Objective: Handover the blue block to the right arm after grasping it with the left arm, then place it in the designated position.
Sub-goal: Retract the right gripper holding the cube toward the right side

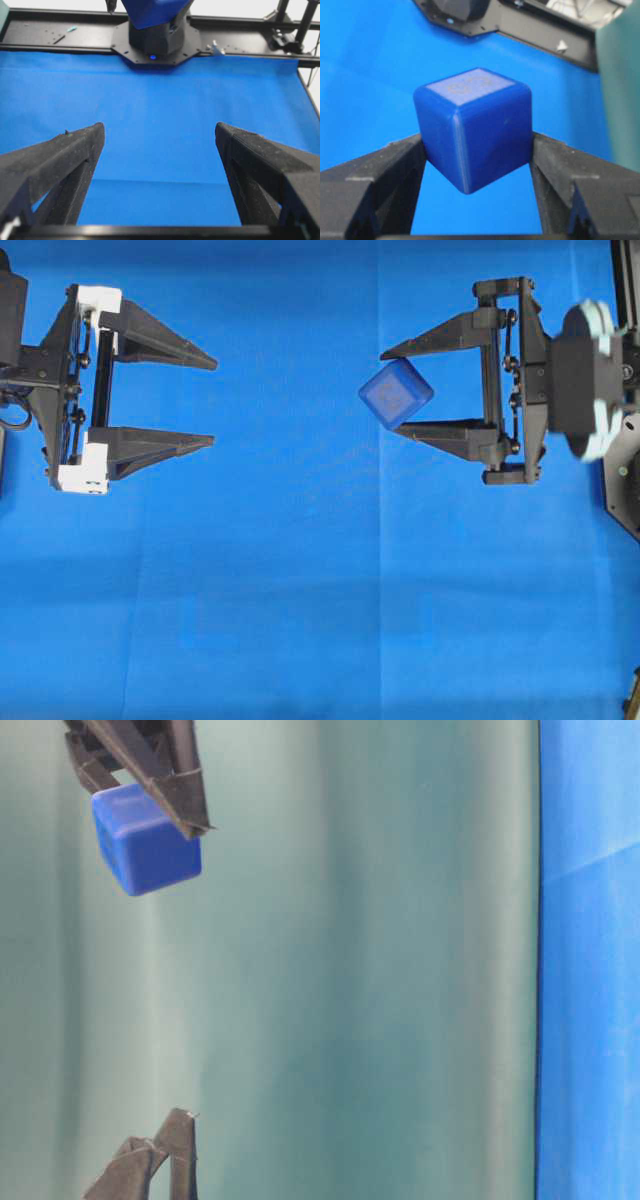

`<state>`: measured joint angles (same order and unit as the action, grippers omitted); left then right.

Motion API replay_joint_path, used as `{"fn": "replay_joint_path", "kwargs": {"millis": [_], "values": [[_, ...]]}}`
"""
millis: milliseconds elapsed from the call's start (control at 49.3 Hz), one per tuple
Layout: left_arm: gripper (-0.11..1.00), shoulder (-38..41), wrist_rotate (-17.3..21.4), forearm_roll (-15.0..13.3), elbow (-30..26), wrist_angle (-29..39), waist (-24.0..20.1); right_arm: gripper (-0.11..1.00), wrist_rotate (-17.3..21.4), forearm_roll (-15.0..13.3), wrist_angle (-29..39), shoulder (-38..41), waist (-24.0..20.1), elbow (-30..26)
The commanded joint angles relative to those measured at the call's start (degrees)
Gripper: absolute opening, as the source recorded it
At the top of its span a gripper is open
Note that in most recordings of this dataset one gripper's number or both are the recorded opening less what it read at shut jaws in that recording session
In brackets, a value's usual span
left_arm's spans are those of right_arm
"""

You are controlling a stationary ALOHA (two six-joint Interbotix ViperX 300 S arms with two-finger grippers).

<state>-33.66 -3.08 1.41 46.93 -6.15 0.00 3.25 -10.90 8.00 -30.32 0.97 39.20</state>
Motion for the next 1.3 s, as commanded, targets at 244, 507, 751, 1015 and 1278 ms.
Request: {"fn": "replay_joint_path", "kwargs": {"millis": [244,507,751,1015,1278], "values": [[0.93,-0.18,0.09,0.0,-1.05,-0.44,-0.09,0.54,6.5,0.0,-0.18,-0.44,-0.09,-0.7],[0.93,-0.26,0.09,0.0,-0.97,-0.35,0.0,0.54,6.5,0.0,-0.26,-0.44,-0.09,-0.7],[0.93,-0.18,0.0,0.0,-0.97,-0.44,0.0,0.54,6.5,0.0,-0.18,-0.44,0.0,-0.7],[0.93,-0.18,-0.18,0.0,-1.05,-0.44,0.0,0.54,6.5,0.0,-0.09,-0.53,-0.09,-0.7],[0.93,-0.26,-0.18,0.0,-1.05,-0.44,0.0,0.54,6.5,0.0,-0.09,-0.44,-0.09,-0.7]]}}
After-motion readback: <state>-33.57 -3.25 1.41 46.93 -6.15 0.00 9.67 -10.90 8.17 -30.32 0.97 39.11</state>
